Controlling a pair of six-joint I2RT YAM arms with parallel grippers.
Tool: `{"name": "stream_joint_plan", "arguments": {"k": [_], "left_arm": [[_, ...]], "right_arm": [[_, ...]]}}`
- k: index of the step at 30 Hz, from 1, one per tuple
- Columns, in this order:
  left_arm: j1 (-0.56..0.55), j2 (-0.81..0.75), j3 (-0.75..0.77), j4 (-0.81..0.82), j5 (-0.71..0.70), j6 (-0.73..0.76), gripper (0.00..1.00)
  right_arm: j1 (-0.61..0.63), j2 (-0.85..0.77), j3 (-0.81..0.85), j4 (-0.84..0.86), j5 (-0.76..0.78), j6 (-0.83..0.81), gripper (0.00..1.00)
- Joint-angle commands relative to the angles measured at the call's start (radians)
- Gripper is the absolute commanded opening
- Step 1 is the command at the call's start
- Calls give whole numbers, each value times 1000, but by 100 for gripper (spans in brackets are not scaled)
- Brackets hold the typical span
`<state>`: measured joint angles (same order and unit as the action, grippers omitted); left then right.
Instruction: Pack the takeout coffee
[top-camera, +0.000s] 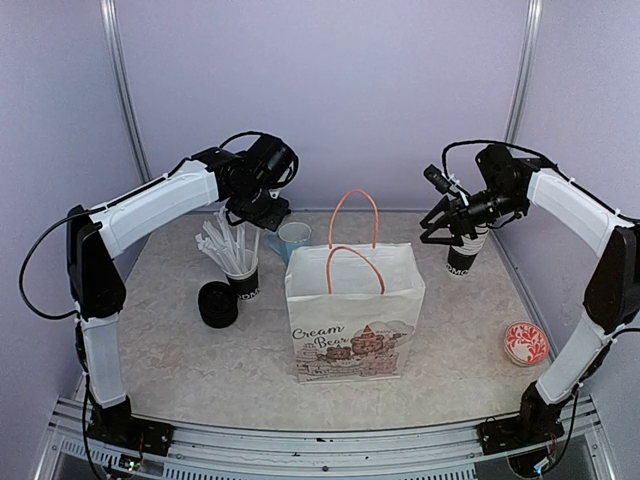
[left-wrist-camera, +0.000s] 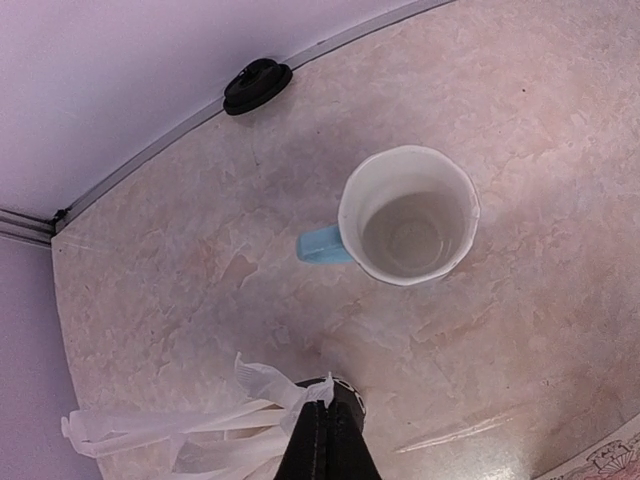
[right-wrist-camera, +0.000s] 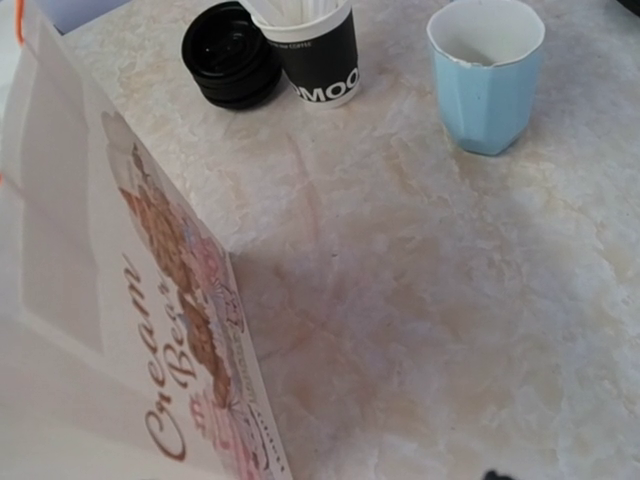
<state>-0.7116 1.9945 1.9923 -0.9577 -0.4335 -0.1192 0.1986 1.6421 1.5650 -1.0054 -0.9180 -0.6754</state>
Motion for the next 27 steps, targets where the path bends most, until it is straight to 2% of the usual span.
{"name": "stream_joint_plan", "arguments": {"k": [1, 7, 13, 16, 19, 23, 27], "left_arm": [[6, -1, 15, 1, -35, 8, 0], [-7, -39, 101, -109, -60, -8, 0], [-26, -188, 147, -193, -44, -39, 0], [-42, -263, 183, -195, 41, -32, 0], [-108, -354, 193, -118, 150, 13, 0], [-283, -471, 135, 104, 205, 81, 0], [-368, -533, 67, 287, 258, 101, 0]], "right_arm": [[-11, -28, -13, 3, -2, 0, 68], [-11, -27, -6, 1, 6, 1, 68], [-11, -24, 15, -7, 14, 4, 68], [-11, -14, 34, -18, 16, 4, 68], [-11, -6, 57, -31, 22, 4, 68], [-11, -7, 72, -32, 32, 5, 68], [-11, -1, 72, -29, 37, 6, 68]]}}
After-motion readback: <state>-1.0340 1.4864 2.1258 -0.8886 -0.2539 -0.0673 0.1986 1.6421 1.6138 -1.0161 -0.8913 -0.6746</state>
